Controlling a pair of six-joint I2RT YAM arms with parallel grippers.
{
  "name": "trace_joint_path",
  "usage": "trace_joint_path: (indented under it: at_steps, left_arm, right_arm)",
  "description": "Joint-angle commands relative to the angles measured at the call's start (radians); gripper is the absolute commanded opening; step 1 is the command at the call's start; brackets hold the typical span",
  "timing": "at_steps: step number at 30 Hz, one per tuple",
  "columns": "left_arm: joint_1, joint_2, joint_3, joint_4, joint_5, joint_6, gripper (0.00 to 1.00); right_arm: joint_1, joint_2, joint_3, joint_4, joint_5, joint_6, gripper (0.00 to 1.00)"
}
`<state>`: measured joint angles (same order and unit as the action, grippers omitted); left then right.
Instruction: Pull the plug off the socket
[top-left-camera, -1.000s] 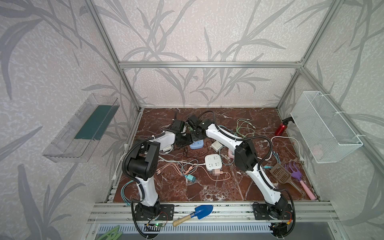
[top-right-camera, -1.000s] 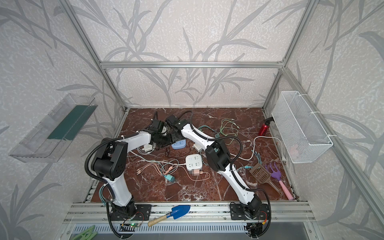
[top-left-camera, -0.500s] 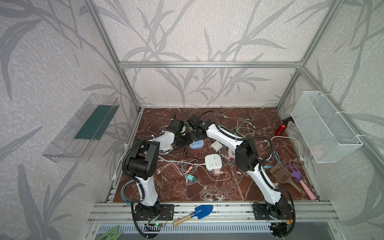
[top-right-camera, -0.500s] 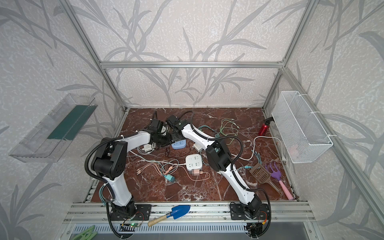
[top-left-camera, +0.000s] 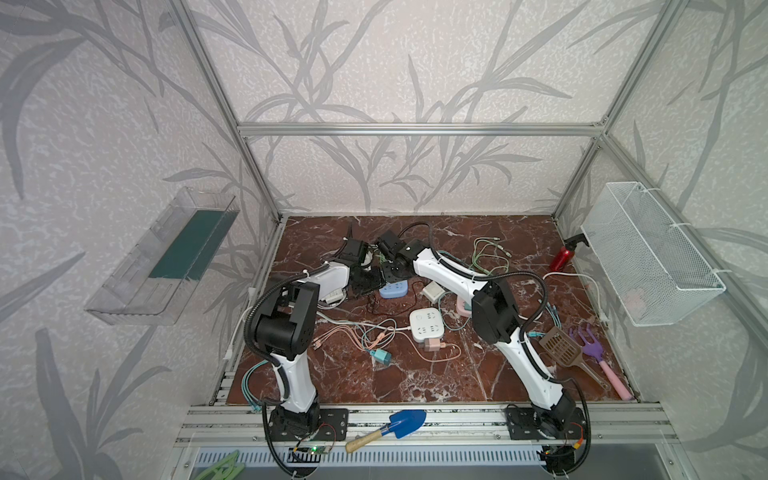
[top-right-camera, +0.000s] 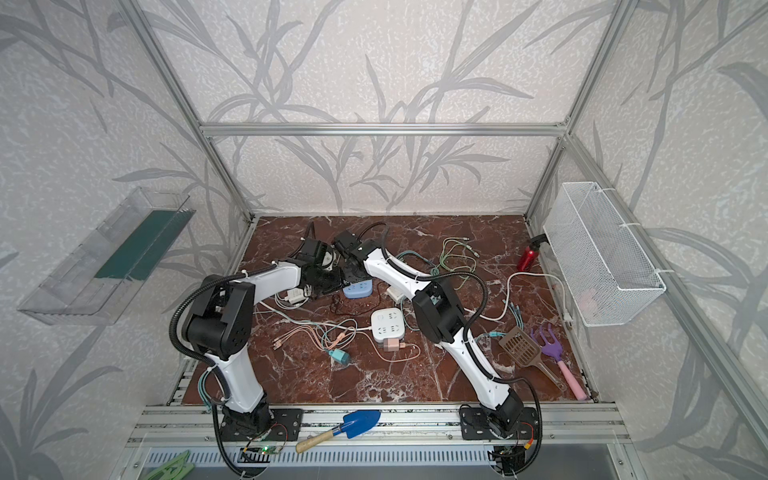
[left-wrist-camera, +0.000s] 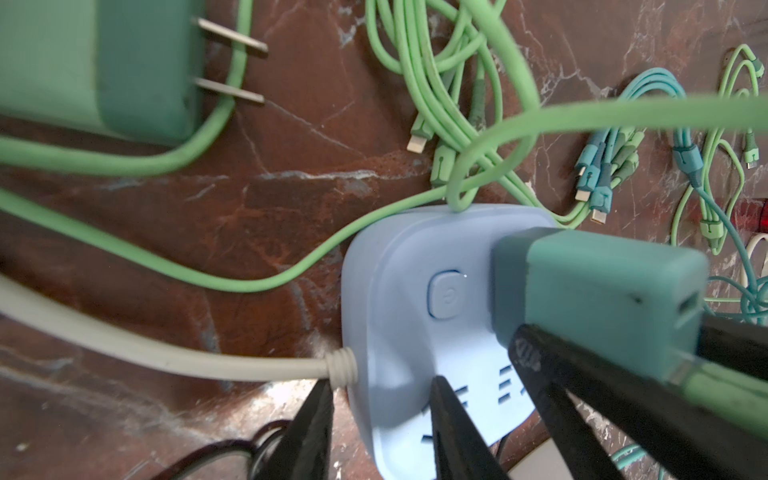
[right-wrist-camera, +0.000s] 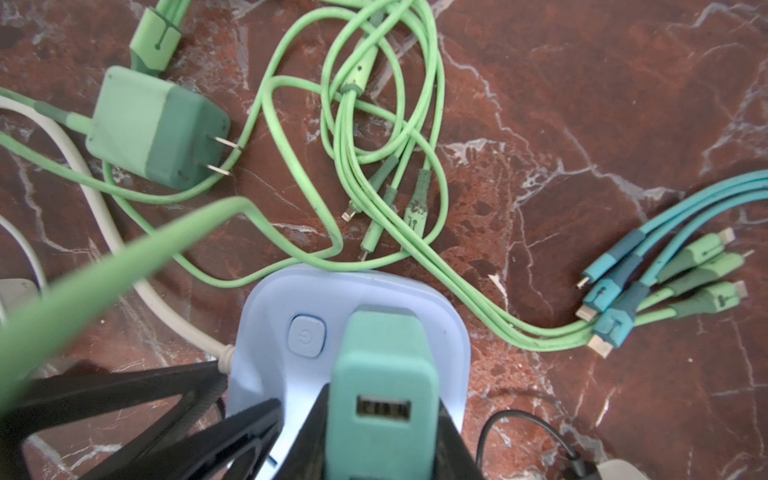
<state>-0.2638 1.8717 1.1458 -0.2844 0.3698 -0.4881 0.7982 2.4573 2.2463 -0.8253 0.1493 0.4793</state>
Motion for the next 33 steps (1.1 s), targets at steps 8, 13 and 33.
trace_joint_path:
  at_steps: [8,13,33]
  left_arm:
    - [-0.004,0.085,-0.049,-0.063,-0.095,0.022,0.38]
    - [-0.004,0.087,-0.049,-0.060,-0.082,0.020,0.38]
    - [0.006,0.140,-0.018,-0.057,-0.003,0.006,0.38]
  right_arm:
    - [0.035,-0.131,-0.008,0.033,-0.051,-0.010,0.09]
    - [0.050,-0.126,-0.031,0.074,-0.042,-0.028,0.09]
    - [0.079,-0.228,-0.337,0.303,0.022,-0.020,0.08]
